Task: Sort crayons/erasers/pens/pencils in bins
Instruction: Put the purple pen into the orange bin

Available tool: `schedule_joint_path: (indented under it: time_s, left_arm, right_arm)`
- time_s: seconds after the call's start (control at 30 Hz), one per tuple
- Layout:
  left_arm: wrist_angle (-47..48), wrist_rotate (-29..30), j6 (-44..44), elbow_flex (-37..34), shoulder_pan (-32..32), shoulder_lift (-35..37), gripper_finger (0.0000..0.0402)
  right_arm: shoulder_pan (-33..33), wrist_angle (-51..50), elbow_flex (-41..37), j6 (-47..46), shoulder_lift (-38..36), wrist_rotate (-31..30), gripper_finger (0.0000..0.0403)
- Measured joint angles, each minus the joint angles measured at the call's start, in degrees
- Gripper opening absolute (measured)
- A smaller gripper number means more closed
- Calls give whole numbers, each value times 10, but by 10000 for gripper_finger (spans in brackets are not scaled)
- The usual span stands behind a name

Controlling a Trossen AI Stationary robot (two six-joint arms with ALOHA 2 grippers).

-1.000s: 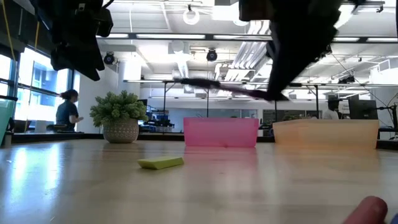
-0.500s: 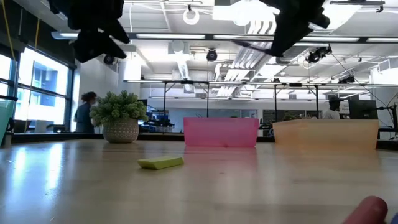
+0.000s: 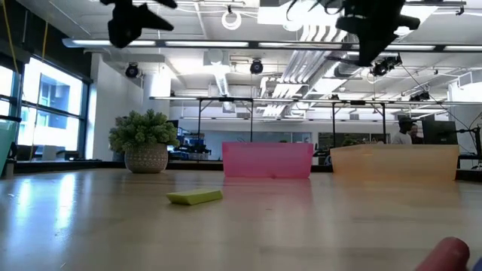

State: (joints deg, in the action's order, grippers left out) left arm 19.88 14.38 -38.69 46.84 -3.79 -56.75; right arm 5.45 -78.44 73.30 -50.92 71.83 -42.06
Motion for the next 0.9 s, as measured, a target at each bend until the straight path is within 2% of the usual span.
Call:
schedule_joint_path:
  time_s: [0.23, 0.43, 0.67, 0.8, 0.9]
  left_arm:
    - [43, 38, 9, 63, 0, -9, 161]
    - [125, 43, 5, 127, 0, -53, 161]
    - [247, 62, -32, 204, 0, -140, 161]
    - [287, 61, -83, 222, -6, -188, 161]
    - [284, 56, -123, 224, -16, -218, 161]
  right_arm:
    - [140, -7, -9, 119, -3, 91, 10]
    - [232, 11, -78, 191, -3, 166, 10]
    - [280, 101, -166, 240, -2, 255, 10]
    - [292, 145, -194, 242, -2, 262, 10]
    - [300, 172, -207, 242, -2, 266, 10]
